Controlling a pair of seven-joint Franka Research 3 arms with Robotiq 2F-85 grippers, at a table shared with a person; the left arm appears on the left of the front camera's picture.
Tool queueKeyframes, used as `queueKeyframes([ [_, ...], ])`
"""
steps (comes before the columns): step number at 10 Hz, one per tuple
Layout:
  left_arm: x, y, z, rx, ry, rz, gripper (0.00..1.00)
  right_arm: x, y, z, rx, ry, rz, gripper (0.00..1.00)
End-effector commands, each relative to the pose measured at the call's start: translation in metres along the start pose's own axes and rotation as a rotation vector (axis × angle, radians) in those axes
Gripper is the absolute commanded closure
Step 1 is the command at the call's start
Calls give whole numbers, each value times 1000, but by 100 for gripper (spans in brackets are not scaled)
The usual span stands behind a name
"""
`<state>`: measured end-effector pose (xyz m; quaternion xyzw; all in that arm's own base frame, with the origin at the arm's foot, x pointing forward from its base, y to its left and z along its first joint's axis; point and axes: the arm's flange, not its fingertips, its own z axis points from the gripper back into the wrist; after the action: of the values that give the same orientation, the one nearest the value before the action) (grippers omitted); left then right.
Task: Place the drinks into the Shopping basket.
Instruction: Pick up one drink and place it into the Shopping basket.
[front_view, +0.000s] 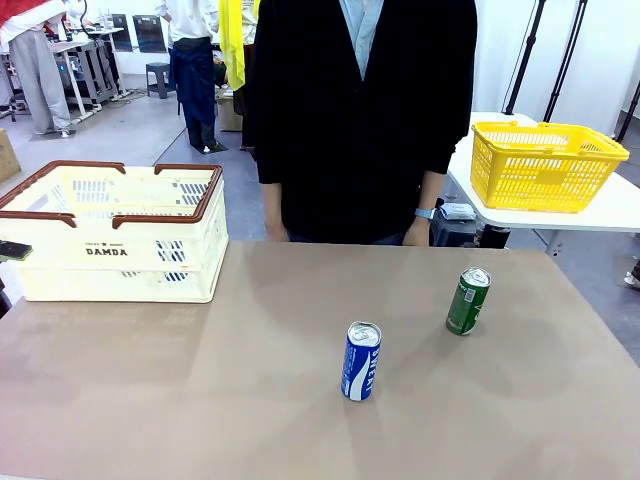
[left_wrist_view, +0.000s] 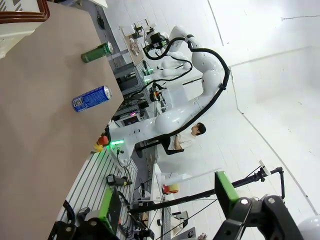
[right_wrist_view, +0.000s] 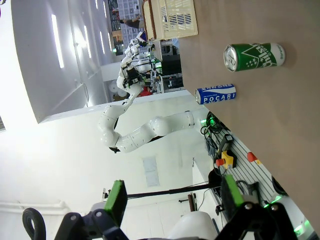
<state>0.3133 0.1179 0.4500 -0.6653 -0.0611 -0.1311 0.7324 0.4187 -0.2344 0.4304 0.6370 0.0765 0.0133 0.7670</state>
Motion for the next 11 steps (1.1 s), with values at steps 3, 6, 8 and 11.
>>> queueKeyframes([
  [3, -5, 0, -3, 7, -4, -14, 0, 20, 8, -14, -46, 22, -5, 0],
  [6, -5, 0, -3, 7, -4, -14, 0, 39, 21, -36, -97, 83, -40, 0],
  [8, -5, 0, -3, 7, -4, -14, 0, 48, 43, -77, -211, 156, -16, 0],
  [11, -5, 0, -3, 7, -4, -14, 0, 60, 88, -190, -492, 156, -60, 0],
])
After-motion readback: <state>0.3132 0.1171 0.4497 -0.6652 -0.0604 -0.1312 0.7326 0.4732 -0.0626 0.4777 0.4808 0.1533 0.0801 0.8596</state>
